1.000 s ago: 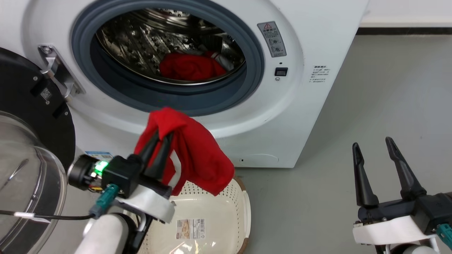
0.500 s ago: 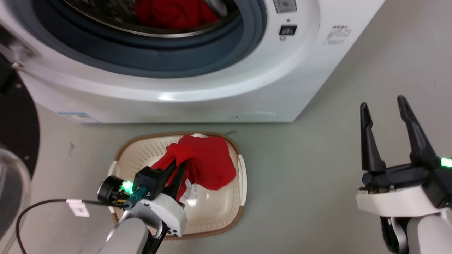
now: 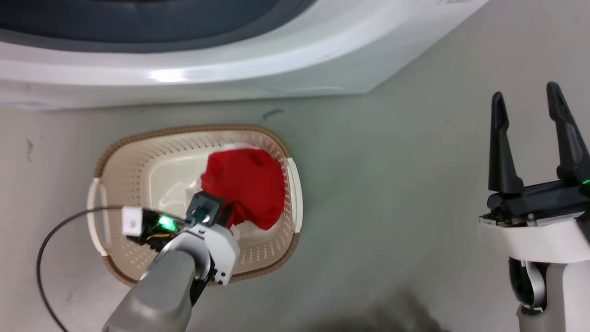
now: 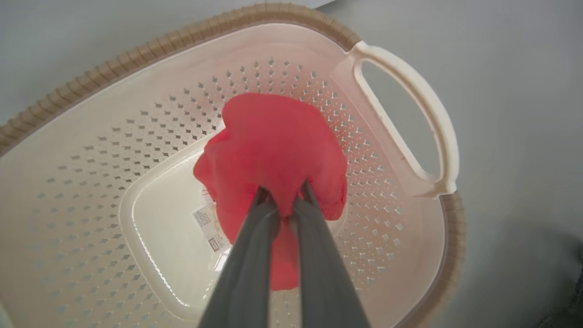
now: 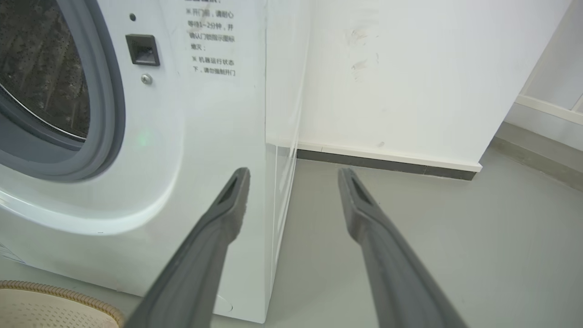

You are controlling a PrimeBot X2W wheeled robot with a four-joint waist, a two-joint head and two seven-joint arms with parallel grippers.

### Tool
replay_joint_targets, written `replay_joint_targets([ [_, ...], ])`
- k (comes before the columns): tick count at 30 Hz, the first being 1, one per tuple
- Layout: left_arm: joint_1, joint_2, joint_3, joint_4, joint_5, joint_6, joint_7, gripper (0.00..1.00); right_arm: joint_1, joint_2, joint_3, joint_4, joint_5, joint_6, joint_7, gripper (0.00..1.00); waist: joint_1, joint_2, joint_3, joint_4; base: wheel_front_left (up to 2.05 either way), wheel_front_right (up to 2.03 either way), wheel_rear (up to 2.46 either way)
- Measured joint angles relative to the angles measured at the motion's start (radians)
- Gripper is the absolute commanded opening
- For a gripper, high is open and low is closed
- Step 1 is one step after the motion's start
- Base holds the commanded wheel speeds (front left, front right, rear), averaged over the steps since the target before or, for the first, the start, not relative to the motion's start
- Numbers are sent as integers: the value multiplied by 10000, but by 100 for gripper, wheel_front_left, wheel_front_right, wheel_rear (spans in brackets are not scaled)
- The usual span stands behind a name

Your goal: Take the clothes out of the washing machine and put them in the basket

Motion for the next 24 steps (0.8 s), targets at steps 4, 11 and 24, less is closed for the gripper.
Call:
replay_joint_targets([
  [4,-901,-244,-274,1402,165,-17,199,0,-226,0,13,-71,31,0,0,100,0,0,661,-91,0,0,0],
  [11,-2254,-236,-650,3114,441,-2,786,0,-679,0,-125,-313,65,0,0,100,0,0,1925,-207,0,0,0],
  [24,-2199,-464,-531,3379,27,128,196,100,-785,2,-102,-107,65,0,0,100,-1,0,1703,-104,0,0,0],
])
